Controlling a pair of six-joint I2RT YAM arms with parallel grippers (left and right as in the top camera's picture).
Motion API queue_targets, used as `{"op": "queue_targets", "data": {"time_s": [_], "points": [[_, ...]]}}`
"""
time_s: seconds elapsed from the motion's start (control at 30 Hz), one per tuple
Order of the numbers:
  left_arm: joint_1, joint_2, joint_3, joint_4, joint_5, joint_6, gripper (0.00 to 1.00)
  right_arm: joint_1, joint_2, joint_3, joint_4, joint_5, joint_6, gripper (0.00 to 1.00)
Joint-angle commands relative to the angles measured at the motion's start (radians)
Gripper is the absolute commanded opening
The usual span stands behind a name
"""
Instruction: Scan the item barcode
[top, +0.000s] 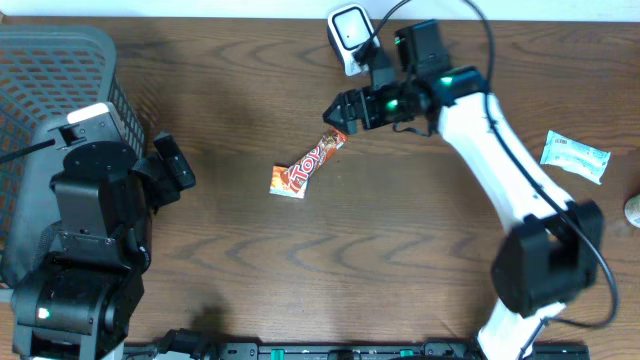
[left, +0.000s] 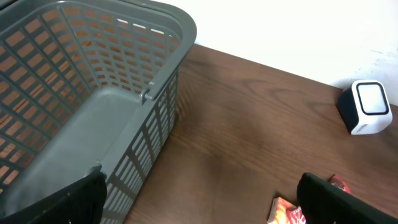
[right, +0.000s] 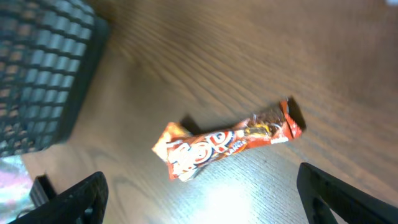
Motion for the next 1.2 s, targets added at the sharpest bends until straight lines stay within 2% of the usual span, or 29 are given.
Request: {"op": "queue_targets", "data": {"time_s": [0.0,0.03,0.1,0.13,0.3,0.33,0.37,0.4,0.47,0.5,0.53,0.57,0.6,0.63,0.67,0.7,0.77,0.83,0.93,1.17], "points": [[0.005,-0.002,0.006,-0.003,-0.01,0.017,0.98,0.007,0.101,-0.006,0.024,0.054,0.162,0.9],[0.005,-0.002,0.006,-0.003,-0.01,0.017,0.98,0.007,0.127,-0.006,0.037,0.054,0.196,0.82],[0.005,-0.002,0.006,-0.003,-0.01,0.017,0.98,0.01,0.174,-0.006,0.062,0.061,0.27,0.58],[0.005,-0.002,0.006,-0.003,-0.01,0.017,0.98,0.013,0.193,-0.006,0.074,0.065,0.31,0.55],[0.005,-0.002,0.006,-0.003,-0.01,0.017,0.98,0.038,0.231,-0.006,0.109,0.102,0.503,0.58],[0.005,-0.002,0.006,-0.003,-0.01,0.017,0.98,0.046,0.231,-0.006,0.11,0.12,0.534,0.68],[0.005,-0.002,0.006,-0.003,-0.01,0.017,0.98,0.055,0.228,-0.005,0.121,0.12,0.54,0.88],[0.005,-0.002,0.006,-0.003,-0.01,0.017,0.98,0.065,0.228,-0.004,0.138,0.12,0.553,0.99],[0.005,-0.002,0.006,-0.003,-0.01,0.017,0.98,0.088,0.228,-0.003,0.157,0.116,0.598,0.99],[0.005,-0.002,0.006,-0.003,-0.01,0.017,0.98,0.1,0.228,-0.003,0.164,0.114,0.595,0.96],[0.005,-0.002,0.006,-0.003,-0.01,0.017,0.98,0.111,0.228,-0.003,0.169,0.117,0.586,0.63],[0.005,-0.002,0.006,-0.003,-0.01,0.017,0.98,0.121,0.228,-0.003,0.168,0.125,0.598,0.64],[0.005,-0.002,0.006,-0.003,-0.01,0.017,0.98,0.129,0.228,-0.003,0.173,0.123,0.623,0.73],[0.005,-0.002,0.006,-0.003,-0.01,0.017,0.98,0.135,0.228,-0.003,0.18,0.11,0.64,0.91],[0.005,-0.002,0.006,-0.003,-0.01,0.017,0.98,0.141,0.228,-0.003,0.203,0.092,0.645,0.99],[0.005,-0.002,0.006,-0.003,-0.01,0.017,0.98,0.147,0.228,-0.003,0.225,0.08,0.649,0.99],[0.005,-0.002,0.006,-0.003,-0.01,0.017,0.98,0.158,0.228,-0.002,0.235,0.067,0.758,0.96],[0.005,-0.002,0.006,-0.003,-0.01,0.017,0.98,0.17,0.228,-0.002,0.232,0.08,0.853,0.96],[0.005,-0.002,0.006,-0.003,-0.01,0.017,0.98,0.187,0.228,-0.002,0.197,0.162,0.968,0.86],[0.005,-0.002,0.006,-0.003,-0.01,0.017,0.98,0.214,0.228,-0.001,0.134,0.254,1.029,0.8]]}}
